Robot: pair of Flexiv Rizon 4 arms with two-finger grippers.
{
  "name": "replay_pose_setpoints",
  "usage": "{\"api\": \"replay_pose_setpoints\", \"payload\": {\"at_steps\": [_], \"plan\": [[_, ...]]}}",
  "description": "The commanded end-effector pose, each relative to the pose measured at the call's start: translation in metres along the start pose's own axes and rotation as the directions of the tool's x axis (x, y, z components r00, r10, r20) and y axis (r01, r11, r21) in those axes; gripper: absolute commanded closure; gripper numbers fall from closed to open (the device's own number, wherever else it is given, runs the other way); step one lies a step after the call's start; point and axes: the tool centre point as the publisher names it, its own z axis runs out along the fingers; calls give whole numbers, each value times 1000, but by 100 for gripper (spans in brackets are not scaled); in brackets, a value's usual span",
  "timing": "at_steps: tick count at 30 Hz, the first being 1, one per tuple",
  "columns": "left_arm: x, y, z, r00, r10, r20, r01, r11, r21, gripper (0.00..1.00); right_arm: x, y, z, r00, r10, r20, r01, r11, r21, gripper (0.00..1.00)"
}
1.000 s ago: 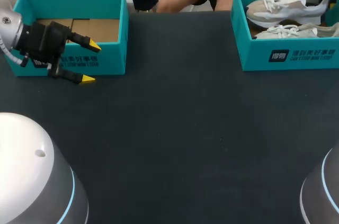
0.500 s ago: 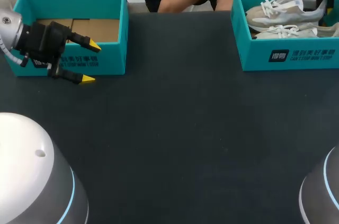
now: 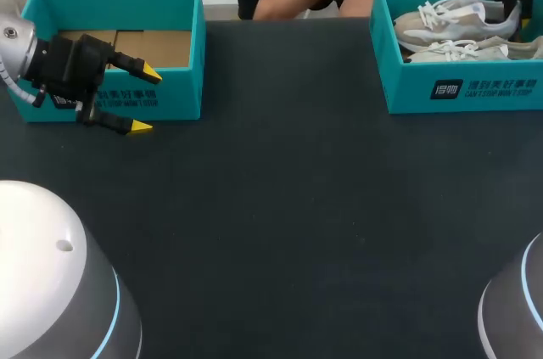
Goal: Take the shoe out of the shoebox, open the shoe tongue, remove and reinsert the insole, then place the shoe into the shoebox
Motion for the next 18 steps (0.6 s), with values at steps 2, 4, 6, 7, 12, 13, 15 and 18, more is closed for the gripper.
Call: {"api": "replay_pose_setpoints", "payload": {"at_steps": [2, 4, 6, 7, 12, 13, 15, 18], "plan": [[0, -1, 0, 1000, 0, -1, 0, 1000, -4, 0, 5, 5, 6, 1000, 0, 10, 0, 1000, 11, 100], [0, -1, 0, 1000, 0, -1, 0, 1000, -4, 0, 5, 6, 6, 1000, 1, 11, -1, 1000, 12, 100], [0, -1, 0, 1000, 0, -1, 0, 1000, -4, 0, 5, 6, 8, 1000, 4, 10, -4, 1000, 15, 96], [0, -1, 0, 1000, 0, -1, 0, 1000, -4, 0, 4, 6, 9, 1000, 4, 10, -4, 1000, 16, 81], [0, -1, 0, 1000, 0, -1, 0, 1000, -4, 0, 2, 8, 9, 1000, 15, 5, -15, 1000, 13, 62], [0, -1, 0, 1000, 0, -1, 0, 1000, -4, 0, 2, 8, 9, 1000, 14, 4, -14, 1000, 13, 62], [0, -1, 0, 1000, 0, -1, 0, 1000, -4, 0, 1, 9, 7, 1000, 17, 1, -17, 1000, 10, 62], [0, -1, 0, 1000, 0, -1, 0, 1000, -4, 0, -1, 8, 2, 1000, 16, -5, -16, 1000, 4, 60]]}}
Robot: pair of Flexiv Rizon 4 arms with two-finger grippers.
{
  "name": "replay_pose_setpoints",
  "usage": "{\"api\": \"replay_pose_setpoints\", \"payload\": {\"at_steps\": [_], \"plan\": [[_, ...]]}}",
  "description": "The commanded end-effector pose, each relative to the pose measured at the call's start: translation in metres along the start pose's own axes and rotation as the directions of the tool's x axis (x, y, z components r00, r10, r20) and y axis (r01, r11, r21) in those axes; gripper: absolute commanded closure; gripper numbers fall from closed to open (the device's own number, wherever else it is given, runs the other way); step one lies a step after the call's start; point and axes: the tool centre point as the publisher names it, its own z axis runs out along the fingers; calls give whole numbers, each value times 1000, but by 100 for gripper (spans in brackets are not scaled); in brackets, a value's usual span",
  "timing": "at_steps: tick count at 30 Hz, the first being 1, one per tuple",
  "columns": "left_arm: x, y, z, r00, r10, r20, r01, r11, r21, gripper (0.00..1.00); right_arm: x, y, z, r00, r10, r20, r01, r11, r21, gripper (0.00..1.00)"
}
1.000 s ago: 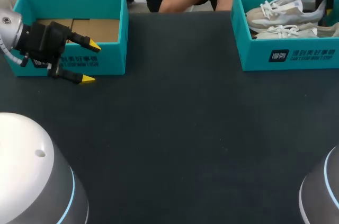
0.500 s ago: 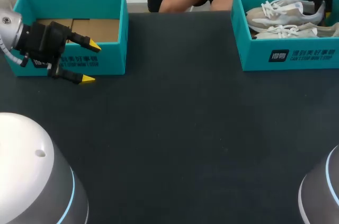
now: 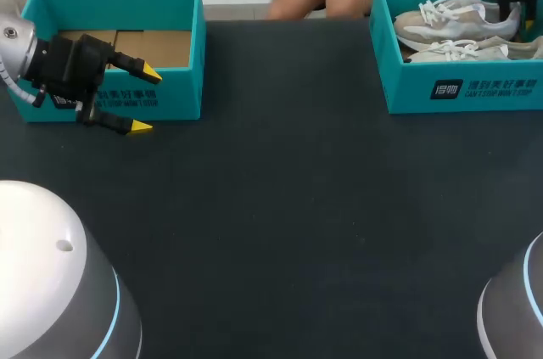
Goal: Take the shoe out of the shoebox, open the shoe tongue, remove and reinsert the insole, then place the shoe into the shoebox
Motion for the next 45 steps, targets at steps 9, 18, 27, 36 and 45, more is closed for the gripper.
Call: {"api": "replay_pose_setpoints", "payload": {"at_steps": [9, 18, 27, 36, 45], "plan": [[0, -1, 0, 1000, 0, -1, 0, 1000, -4, 0, -9, -4, -27, 999, -7, -44, 7, 1000, -2, 50], [0, -1, 0, 1000, 0, -1, 0, 1000, -4, 0, -16, -9, -61, 995, 6, -100, -10, 999, -41, 27], [0, -1, 0, 1000, 0, -1, 0, 1000, -4, 0, -28, -39, -109, 985, 0, -175, -10, 998, -57, 15], [0, -1, 0, 1000, 0, -1, 0, 1000, -4, 0, -30, -90, -151, 973, -13, -232, -3, 998, -68, 17], [0, -1, 0, 1000, 0, -1, 0, 1000, -4, 0, -31, -118, -169, 962, -23, -272, 13, 999, -39, 0]]}}
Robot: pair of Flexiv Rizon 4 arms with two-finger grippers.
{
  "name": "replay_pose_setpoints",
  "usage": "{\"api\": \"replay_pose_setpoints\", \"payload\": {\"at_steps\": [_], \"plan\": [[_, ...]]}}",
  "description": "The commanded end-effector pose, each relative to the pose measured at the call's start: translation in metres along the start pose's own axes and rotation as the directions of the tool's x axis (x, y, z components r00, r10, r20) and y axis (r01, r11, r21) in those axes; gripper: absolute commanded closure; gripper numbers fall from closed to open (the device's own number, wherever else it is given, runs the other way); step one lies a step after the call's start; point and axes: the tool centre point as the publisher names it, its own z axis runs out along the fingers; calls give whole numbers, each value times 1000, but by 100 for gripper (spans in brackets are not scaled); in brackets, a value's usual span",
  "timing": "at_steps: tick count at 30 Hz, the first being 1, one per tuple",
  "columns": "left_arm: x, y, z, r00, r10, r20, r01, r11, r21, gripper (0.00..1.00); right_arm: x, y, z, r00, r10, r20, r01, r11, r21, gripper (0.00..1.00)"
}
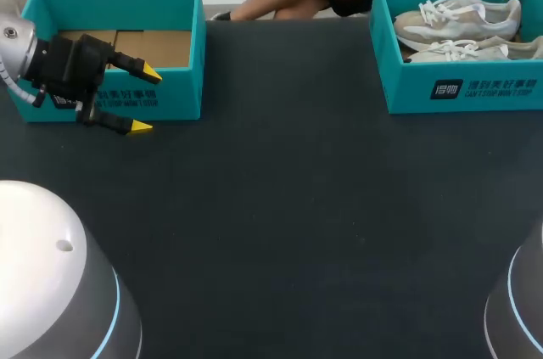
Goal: Take the shoe out of the shoebox, open the shoe tongue, remove and reinsert the insole, then place the shoe into the shoebox
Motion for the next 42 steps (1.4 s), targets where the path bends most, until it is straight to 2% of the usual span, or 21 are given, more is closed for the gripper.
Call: {"api": "replay_pose_setpoints", "payload": {"at_steps": [1, 15, 20, 22, 24, 25, 27, 28, 30, 32, 34, 37, 40, 42], "plan": [[0, 0, 0, 1000, 0, -1, 0, 1000, -4, 0, -5, -25, -5, 1000, 2, -6, -2, 994, -108, 0], [0, 0, 0, 1000, 0, -1, 0, 1000, -4, 0, -5, -25, -5, 1000, 2, -6, -2, 994, -108, 0], [-3, -5, -11, 973, -203, 113, 208, 978, -31, 0, -6, -32, -6, 1000, -17, -10, 16, 997, -80, 0], [-4, -5, -18, 943, -285, 173, 297, 953, -50, 0, -5, -38, -4, 1000, -28, -8, 27, 997, -70, 0], [-6, -4, -22, 908, -373, 191, 389, 920, -53, 0, -6, -43, -1, 1000, -31, -1, 31, 997, -65, 0], [-9, -3, -22, 880, -409, 241, 440, 893, -92, 0, -8, -48, 2, 1000, -31, 1, 31, 998, -52, 0], [-13, 0, -23, 821, -499, 277, 537, 840, -77, 0, -12, -56, 7, 1000, -25, -8, 25, 999, -30, 0], [-15, 0, -24, 799, -522, 300, 571, 814, -105, 0, -13, -59, 10, 1000, -18, -2, 18, 1000, -17, 0], [-21, 3, -27, 718, -607, 340, 666, 741, -85, 0, -16, -67, 17, 1000, -15, -8, 15, 1000, 3, 0], [-25, 7, -30, 611, -676, 413, 767, 635, -96, 0, -19, -75, 21, 1000, -7, -4, 8, 1000, 13, 0], [-28, 12, -34, 518, -718, 464, 829, 556, -65, 0, -21, -83, 22, 1000, 6, -21, -5, 1000, 23, 0], [-30, 20, -39, 420, -728, 541, 879, 475, -43, 0, -26, -98, 18, 999, 29, -26, -28, 999, 19, 0], [-29, 24, -37, 397, -668, 629, 894, 438, -99, 0, -29, -114, 9, 998, 30, -48, -29, 999, 24, 0], [-29, 24, -37, 397, -668, 629, 894, 438, -99, 0, -32, -129, 3, 999, 5, -54, -2, 999, 49, 0]]}}
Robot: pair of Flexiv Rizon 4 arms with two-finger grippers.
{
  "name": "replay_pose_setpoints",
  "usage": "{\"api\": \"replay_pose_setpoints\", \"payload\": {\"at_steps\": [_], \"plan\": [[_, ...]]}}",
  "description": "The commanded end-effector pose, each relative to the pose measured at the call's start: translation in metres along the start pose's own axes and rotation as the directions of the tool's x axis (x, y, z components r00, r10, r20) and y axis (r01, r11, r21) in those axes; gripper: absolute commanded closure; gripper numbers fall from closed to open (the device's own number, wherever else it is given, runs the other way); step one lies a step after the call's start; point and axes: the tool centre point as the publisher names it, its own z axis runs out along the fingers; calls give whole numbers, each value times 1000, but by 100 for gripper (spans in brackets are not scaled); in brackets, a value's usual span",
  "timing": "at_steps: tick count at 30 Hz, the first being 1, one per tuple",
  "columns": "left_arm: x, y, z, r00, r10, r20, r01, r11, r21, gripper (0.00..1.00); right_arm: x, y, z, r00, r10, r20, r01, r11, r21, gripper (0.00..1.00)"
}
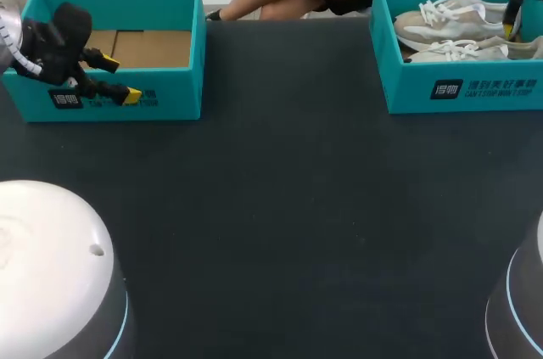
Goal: Take the shoe out of the shoebox, open the shoe tongue, remove and reinsert the insole, then place the shoe into the shoebox
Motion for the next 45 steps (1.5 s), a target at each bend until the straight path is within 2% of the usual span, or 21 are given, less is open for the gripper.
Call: {"api": "replay_pose_setpoints", "payload": {"at_steps": [1, 15, 17, 21, 25, 31, 35, 37, 45], "plan": [[6, -2, 3, 905, -284, 316, 345, 926, -156, 0, -11, -32, -12, 1000, -22, -14, 21, 1000, -19, 0], [8, 0, 0, 904, -299, 304, 353, 925, -141, 0, -11, -32, -12, 1000, -22, -14, 21, 1000, -19, 0], [11, 4, -5, 888, -373, 269, 422, 893, -155, 0, -8, -40, -14, 998, -37, -55, 35, 999, -24, 0], [8, 15, -10, 844, -472, 254, 516, 845, -144, 0, -8, -55, -16, 998, -35, -57, 33, 999, -29, 0], [2, 29, -9, 804, -536, 257, 584, 792, -175, 0, -11, -68, -10, 999, -51, -12, 50, 998, -33, 0], [-5, 39, -9, 786, -565, 253, 617, 748, -246, 0, -21, -86, -2, 993, -103, -58, 94, 986, -136, 0], [-15, 44, -9, 781, -554, 286, 622, 729, -285, 0, -30, -92, 10, 993, -117, -31, 109, 978, -180, 0], [-20, 45, -9, 778, -548, 306, 626, 720, -301, 0, -32, -94, 17, 991, -136, 12, 136, 971, -194, 0], [-36, 47, -13, 707, -602, 370, 705, 645, -296, 0, -38, -99, 32, 989, -139, 42, 145, 975, -170, 0]]}}
